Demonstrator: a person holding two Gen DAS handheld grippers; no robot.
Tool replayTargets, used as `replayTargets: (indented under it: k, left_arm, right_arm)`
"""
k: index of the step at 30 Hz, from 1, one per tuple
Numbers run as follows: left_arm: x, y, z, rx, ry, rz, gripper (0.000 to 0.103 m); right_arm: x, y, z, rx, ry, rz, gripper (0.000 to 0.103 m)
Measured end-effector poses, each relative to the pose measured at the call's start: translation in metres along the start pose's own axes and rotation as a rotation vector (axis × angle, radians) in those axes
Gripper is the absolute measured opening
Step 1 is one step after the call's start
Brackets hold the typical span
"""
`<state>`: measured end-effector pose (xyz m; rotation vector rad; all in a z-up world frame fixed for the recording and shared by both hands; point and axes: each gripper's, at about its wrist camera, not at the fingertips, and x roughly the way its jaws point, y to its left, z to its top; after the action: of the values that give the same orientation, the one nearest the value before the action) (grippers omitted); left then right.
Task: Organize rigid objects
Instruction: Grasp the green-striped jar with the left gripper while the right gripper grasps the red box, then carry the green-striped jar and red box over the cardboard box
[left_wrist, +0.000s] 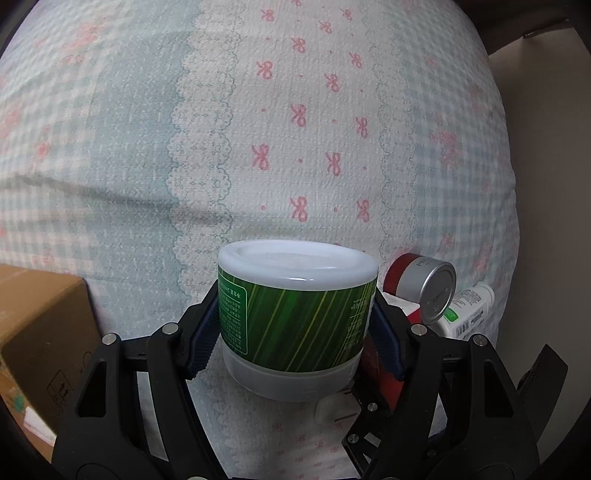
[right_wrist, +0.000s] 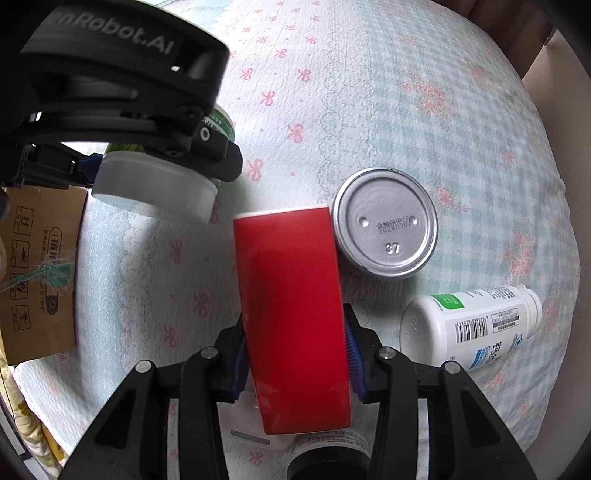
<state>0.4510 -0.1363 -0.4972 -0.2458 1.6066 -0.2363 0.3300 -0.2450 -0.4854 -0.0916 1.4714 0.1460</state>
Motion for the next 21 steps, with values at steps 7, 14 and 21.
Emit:
replayTargets:
  k: [7,14,21]
  left_arm:
    - [-0.049,-0.016,-0.018,0.034,-0.077,-0.006,0.069]
    - [-0.126,-0.016,-0.059,0.071,-0.176,-0.015,0.069]
    - [-0.205,-0.014,-0.121,0.094,-0.289,-0.044,0.069]
  right_arm:
    - [-0.039,-0.024,-0.007,0.031,-0.05,0.02,0.038]
    - [-0.111,-0.038,-0.026,0.109,-0.124,0.027,0.038]
    - [-0.197,-0.024,-0.059,0.149,-0.208,0.024,0.038]
